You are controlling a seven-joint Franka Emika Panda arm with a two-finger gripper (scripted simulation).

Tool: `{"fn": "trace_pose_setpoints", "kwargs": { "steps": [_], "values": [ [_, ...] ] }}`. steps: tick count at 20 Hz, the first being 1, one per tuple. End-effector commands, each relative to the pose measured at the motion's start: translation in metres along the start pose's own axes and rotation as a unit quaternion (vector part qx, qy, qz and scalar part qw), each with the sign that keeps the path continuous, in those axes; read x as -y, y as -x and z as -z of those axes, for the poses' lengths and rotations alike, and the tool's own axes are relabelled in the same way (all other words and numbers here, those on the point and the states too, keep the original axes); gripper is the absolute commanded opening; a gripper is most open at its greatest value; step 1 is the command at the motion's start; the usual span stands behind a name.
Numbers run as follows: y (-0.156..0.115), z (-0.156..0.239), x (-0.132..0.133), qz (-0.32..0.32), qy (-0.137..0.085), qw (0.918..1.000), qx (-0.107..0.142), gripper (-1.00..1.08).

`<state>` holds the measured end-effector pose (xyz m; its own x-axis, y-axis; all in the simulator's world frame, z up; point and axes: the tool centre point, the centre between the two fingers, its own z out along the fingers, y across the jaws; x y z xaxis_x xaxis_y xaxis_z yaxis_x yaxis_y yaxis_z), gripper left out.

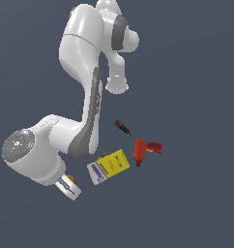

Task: Pick up a designated object from a clutter of objects.

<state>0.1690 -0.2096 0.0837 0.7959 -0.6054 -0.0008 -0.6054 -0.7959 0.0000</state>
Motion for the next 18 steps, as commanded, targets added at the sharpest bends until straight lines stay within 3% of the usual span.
{"fn": "trace_pose_setpoints", "kwargs": {
  "steps": [1, 10, 16, 17, 18],
  "values": [
    [0.000, -0.005, 0.000, 0.000, 0.000, 1.0000, 0.000, 1.00],
    [0.001, -0.048, -0.001, -0.001, 0.000, 1.0000, 0.000, 1.00],
    [-0.001, -0.049, 0.000, -0.001, 0.000, 1.0000, 0.000, 1.00],
    [-0.001, -0.049, 0.000, -0.001, 0.000, 1.0000, 0.000, -1.00],
    [-0.001, -0.049, 0.000, -0.001, 0.000, 1.0000, 0.000, -1.00]
  ]
}}
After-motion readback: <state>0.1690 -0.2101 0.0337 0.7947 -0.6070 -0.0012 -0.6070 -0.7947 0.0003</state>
